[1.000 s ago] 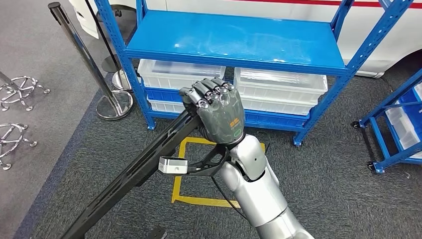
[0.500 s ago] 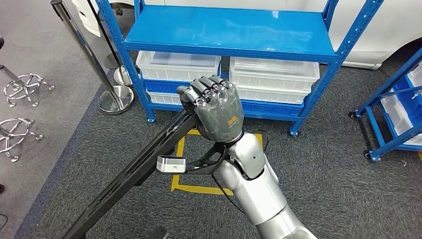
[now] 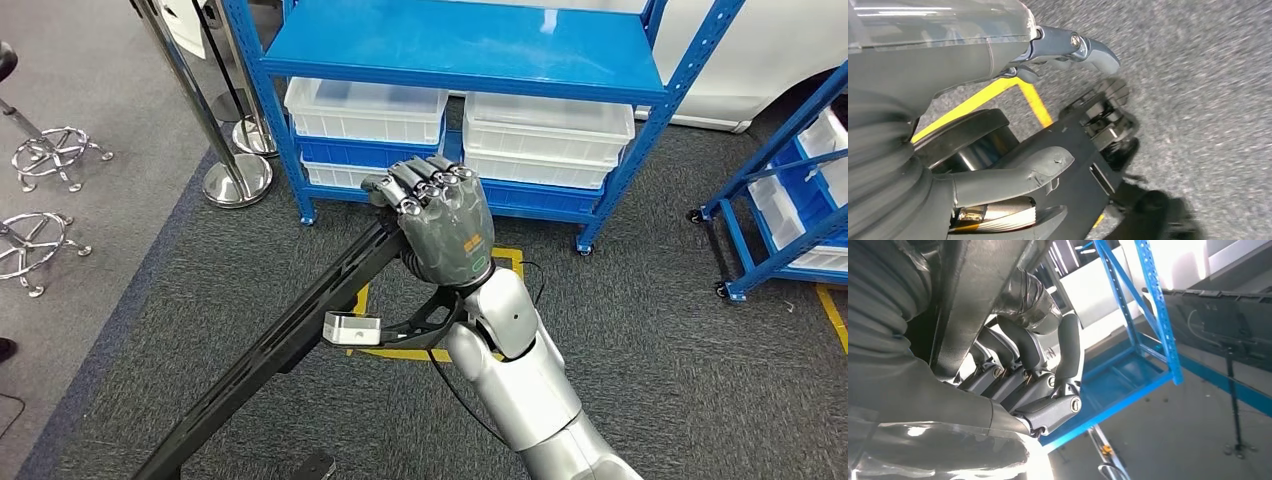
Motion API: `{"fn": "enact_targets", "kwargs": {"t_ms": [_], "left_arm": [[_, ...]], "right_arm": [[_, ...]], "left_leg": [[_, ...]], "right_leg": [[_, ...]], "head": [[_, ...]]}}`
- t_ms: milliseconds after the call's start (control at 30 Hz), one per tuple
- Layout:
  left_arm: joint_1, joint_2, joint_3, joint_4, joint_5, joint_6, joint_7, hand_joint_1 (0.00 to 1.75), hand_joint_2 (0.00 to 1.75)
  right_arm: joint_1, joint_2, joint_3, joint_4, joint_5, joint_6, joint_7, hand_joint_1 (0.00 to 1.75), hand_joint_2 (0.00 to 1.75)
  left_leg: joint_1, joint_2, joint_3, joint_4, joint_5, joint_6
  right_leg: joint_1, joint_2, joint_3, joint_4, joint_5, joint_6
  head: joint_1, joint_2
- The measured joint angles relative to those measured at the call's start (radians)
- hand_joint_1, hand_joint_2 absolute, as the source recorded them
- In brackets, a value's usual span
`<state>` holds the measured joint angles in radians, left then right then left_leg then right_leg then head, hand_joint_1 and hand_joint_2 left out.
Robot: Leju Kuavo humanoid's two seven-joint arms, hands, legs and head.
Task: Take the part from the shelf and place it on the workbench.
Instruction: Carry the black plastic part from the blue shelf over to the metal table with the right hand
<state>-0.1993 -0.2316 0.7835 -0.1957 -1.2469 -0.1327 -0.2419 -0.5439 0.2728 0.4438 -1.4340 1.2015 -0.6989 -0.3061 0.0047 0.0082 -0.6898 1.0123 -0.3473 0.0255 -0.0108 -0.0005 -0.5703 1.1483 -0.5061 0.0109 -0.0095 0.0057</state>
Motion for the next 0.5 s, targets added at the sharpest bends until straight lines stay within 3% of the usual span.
{"fn": "enact_targets", "kwargs": {"t_ms": [67,100,167,200,233,300,333,367,433,467,500], "left_arm": [[0.000,0.002,0.000,0.000,0.002,0.002,-0.004,0.00,1.75],[0.000,0.004,0.000,0.000,0.005,0.002,-0.006,0.00,1.75],[0.002,0.006,0.000,0.000,0.010,0.002,-0.012,0.00,1.75],[0.004,0.007,0.000,0.000,0.011,0.002,-0.014,0.00,1.75],[0.006,0.008,0.000,0.000,0.014,0.003,-0.017,0.00,1.75],[0.010,0.013,0.001,0.000,0.019,0.004,-0.020,0.00,1.75],[0.012,0.015,0.001,0.000,0.022,0.005,-0.020,0.00,1.75],[0.013,0.017,0.001,0.000,0.023,0.006,-0.021,0.00,1.75],[0.013,0.022,0.001,0.000,0.025,0.007,-0.021,0.00,1.75],[0.013,0.025,0.001,0.000,0.027,0.008,-0.022,0.00,1.75],[0.011,0.028,0.001,0.000,0.028,0.010,-0.022,0.00,1.75]], "right_arm": [[-0.011,-0.003,0.014,0.004,-0.033,0.000,0.011,1.75,1.75],[-0.016,-0.005,0.024,0.007,-0.052,0.000,0.018,1.75,1.75],[-0.025,-0.012,0.044,0.017,-0.084,0.000,0.037,1.75,1.75],[-0.028,-0.015,0.054,0.023,-0.094,0.001,0.045,1.75,1.75],[-0.031,-0.018,0.064,0.029,-0.103,0.001,0.053,1.75,1.75],[-0.039,-0.025,0.084,0.040,-0.116,0.001,0.061,1.75,1.75],[-0.042,-0.028,0.092,0.045,-0.121,0.001,0.063,1.75,1.75],[-0.044,-0.031,0.098,0.050,-0.124,0.001,0.065,1.75,1.75],[-0.045,-0.034,0.104,0.059,-0.124,0.001,0.065,1.75,1.75],[-0.045,-0.035,0.104,0.062,-0.123,0.001,0.064,1.75,1.75],[-0.045,-0.036,0.105,0.063,-0.123,0.000,0.062,1.75,1.75]], "left_leg": [[-0.001,0.000,-0.014,0.000,0.023,-0.011],[0.000,0.001,-0.017,-0.003,0.035,-0.018],[0.004,0.000,-0.024,-0.007,0.043,-0.029],[0.007,-0.001,-0.034,0.009,0.018,-0.034],[0.008,-0.001,-0.048,0.043,-0.027,-0.038],[0.009,-0.002,-0.078,0.168,-0.141,-0.044],[0.009,-0.002,-0.087,0.234,-0.172,-0.046],[0.009,-0.002,-0.087,0.284,-0.178,-0.048],[0.009,-0.002,-0.042,0.294,-0.132,-0.048],[0.009,-0.002,0.006,0.250,-0.112,-0.046],[0.008,-0.002,0.069,0.180,-0.115,-0.044]], "right_leg": [[0.006,0.001,0.066,-0.101,-0.032,-0.007],[0.011,0.001,0.074,-0.124,-0.038,-0.011],[0.011,-0.001,0.060,-0.128,-0.018,-0.023],[0.010,-0.004,0.049,-0.129,-0.004,-0.031],[0.008,-0.006,0.035,-0.131,0.011,-0.038],[0.008,-0.008,0.002,-0.130,0.040,-0.046],[0.009,-0.009,-0.016,-0.129,0.054,-0.046],[0.009,-0.010,-0.036,-0.127,0.067,-0.046],[0.010,-0.011,-0.076,-0.122,0.095,-0.044],[0.009,-0.012,-0.095,-0.119,0.108,-0.041],[0.010,-0.011,-0.112,-0.116,0.121,-0.037]], "head": [[0.000,0.000],[0.000,0.000],[0.000,0.000],[0.000,0.000],[0.000,0.000],[-0.001,0.000],[-0.001,0.000],[0.000,0.000],[0.000,0.000],[0.000,0.000],[-0.001,0.000]]}}
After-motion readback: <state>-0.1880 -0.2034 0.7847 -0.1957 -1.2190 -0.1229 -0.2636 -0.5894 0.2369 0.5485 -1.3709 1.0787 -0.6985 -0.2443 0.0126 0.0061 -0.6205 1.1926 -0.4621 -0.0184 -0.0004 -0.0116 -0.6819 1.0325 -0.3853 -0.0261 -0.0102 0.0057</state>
